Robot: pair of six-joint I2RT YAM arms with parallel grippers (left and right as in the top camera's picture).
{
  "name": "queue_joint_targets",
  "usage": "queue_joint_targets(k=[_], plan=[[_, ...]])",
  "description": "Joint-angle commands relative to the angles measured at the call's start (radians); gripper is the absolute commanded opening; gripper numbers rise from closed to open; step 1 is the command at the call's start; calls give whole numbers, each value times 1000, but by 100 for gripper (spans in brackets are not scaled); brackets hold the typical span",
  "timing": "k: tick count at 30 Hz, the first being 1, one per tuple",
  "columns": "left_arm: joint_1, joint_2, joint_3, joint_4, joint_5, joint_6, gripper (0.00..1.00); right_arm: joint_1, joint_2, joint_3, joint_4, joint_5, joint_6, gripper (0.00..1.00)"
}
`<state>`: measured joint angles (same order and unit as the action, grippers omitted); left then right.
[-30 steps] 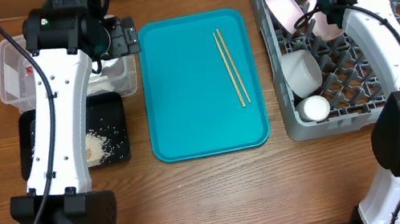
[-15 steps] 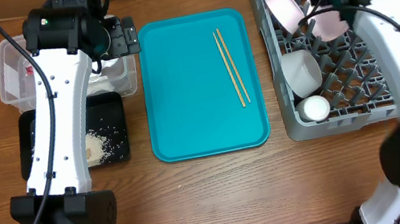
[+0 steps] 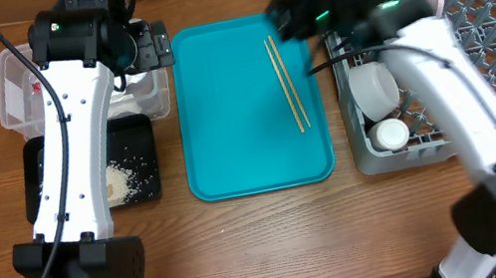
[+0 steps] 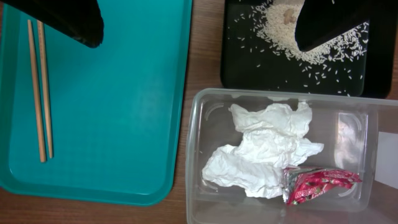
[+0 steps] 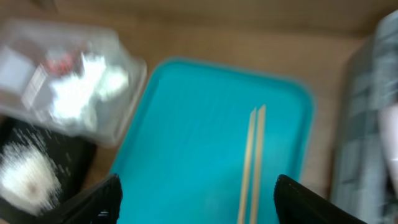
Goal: Sort waste into correct bins and load items into the dishwasher
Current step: 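Grasp one wooden chopstick on the teal tray with the right gripper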
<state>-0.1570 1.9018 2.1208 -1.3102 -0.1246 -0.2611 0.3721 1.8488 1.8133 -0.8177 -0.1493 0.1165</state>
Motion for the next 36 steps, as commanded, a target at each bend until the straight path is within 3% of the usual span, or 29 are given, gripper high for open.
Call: queue_joint_targets(k=[1,6,33,36], plan=[[-2,-18,13,2,-7,-16,100,83,73,-1,-29,188,13,76],[-2,-18,13,2,-7,-16,100,125,171,-1,-92,226,11,65],[-2,-18,13,2,-8,-16,100,77,460,-24,-213,119,14,63],[-2,-18,13,2,-7,-16,100,76,460,-29,-230,109,15,55]])
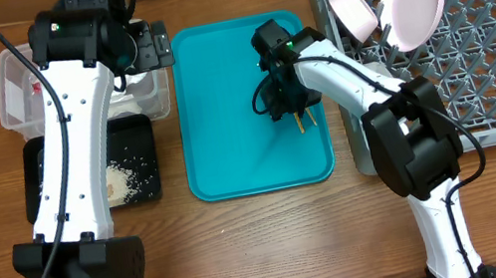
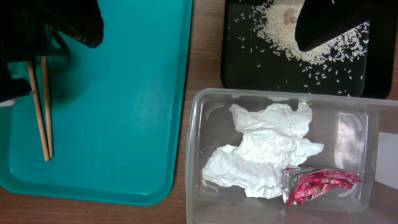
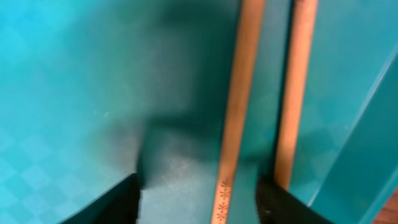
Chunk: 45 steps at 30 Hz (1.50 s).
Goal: Sort waste into correct bins and load items into the dishwasher
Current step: 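Grasp one wooden chopstick on the teal tray with the right gripper, then carry the chopstick to the rack and insert it upright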
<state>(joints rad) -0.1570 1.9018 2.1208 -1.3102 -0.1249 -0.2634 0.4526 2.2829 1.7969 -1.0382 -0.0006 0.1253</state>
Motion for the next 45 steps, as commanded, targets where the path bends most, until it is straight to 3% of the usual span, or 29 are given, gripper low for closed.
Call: queue_joint_targets(k=[1,9,17,24,28,36,45], plan=[[-2,-18,13,2,-7,-14,100,-4,26,-12,-17,-47,6,51],[-2,-18,13,2,-7,-14,100,-4,25,-6,-90,-92,6,4],[-2,-18,13,2,-7,-14,100,-5,-49,214,-241,-90,2,4],[-2,-18,13,2,-7,-14,100,-77,-190,676,-520,-56,10,4],[-2,-18,13,2,-7,-14,100,-173,-238,808,-656,-46,33,4],[-2,-18,13,2,-7,-14,100,-326,-438,691,-656,-124,24,4],[-2,-18,13,2,-7,-14,100,-383,-681,197,-645,227,29,4]])
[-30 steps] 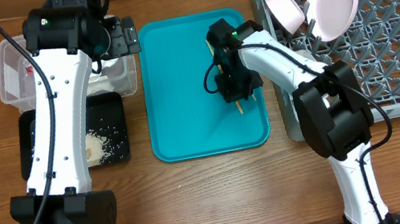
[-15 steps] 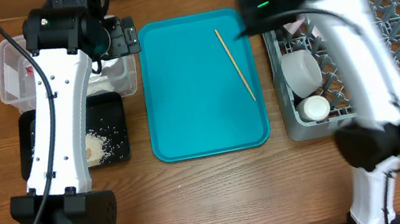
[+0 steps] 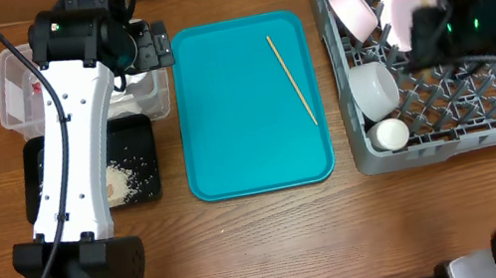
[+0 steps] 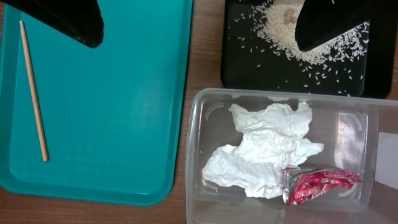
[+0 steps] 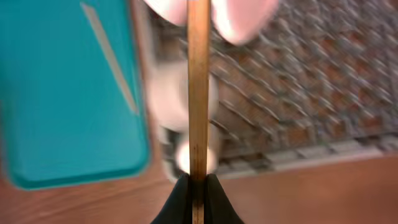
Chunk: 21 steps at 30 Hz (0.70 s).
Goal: Sort waste into correct bins and load items into the dishwasher
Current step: 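Carry the chopstick to the rack and insert it upright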
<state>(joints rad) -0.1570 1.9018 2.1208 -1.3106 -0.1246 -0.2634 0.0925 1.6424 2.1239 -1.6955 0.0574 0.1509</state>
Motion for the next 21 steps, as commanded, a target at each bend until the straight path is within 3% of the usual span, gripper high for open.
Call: queue_joint_targets(k=[1,5,14,19,21], plan=[[-2,-18,13,2,-7,-14,100,-37,-36,-213,32,192,2,4],[-2,-18,13,2,-8,-14,100,-63,-14,-373,143,212,-2,4],[-2,-18,13,2,-7,-14,100,-90,21,-652,393,215,-198,4],[-2,-18,13,2,-8,-14,100,-95,21,-766,530,227,-228,4],[-2,-18,13,2,-7,-14,100,-95,21,-787,546,235,-230,20]])
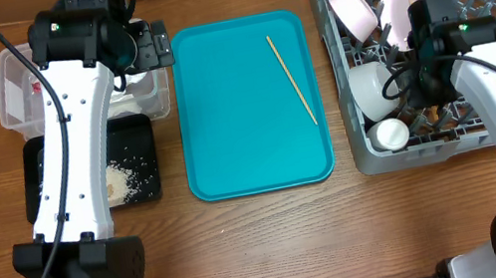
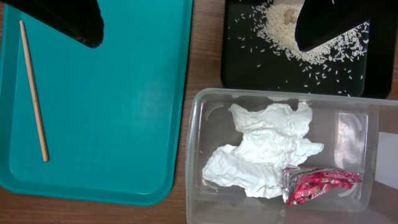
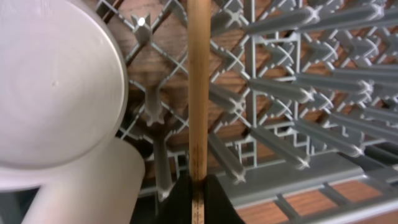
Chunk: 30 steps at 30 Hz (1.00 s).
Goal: Sort waste into correct bins and load items into the dishwasher
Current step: 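Carry the chopstick to the rack and insert it upright, then release the chopstick and move the right gripper back to the tray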
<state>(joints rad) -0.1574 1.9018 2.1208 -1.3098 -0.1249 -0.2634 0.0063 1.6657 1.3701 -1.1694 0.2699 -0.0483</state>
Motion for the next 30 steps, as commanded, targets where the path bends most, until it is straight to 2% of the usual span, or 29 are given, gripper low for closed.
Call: queue_joint_targets(k=[1,2,3,4,7,8,13,19,22,25,30], plan=[[-2,-18,13,2,-7,-14,100,-9,-3,-39,24,26,-31,31],[-2,-18,13,2,-7,-14,100,-9,-3,-40,24,26,-31,40],[-2,-18,13,2,-7,-14,100,-9,-3,-40,26,26,-31,58],[-2,-18,13,2,-7,-14,100,-9,-3,-40,30,25,-31,71],[-2,-18,13,2,-7,-14,100,-8,-3,-37,40,-4,-26,96],[-2,-18,13,2,-7,-14,100,-8,-3,-28,42,-48,-27,100],[-2,-18,13,2,-7,-14,100,-8,-3,71,34,-287,-27,100],[-2,-18,13,2,-7,-14,100,-3,-3,295,-23,-490,-39,100],[-2,-18,13,2,-7,-14,100,24,-3,368,0,-599,-37,91],[-2,-18,13,2,-7,-14,100,90,-3,380,66,-581,-6,88],[-2,-18,13,2,-7,-14,100,235,60,379,150,-428,19,86]])
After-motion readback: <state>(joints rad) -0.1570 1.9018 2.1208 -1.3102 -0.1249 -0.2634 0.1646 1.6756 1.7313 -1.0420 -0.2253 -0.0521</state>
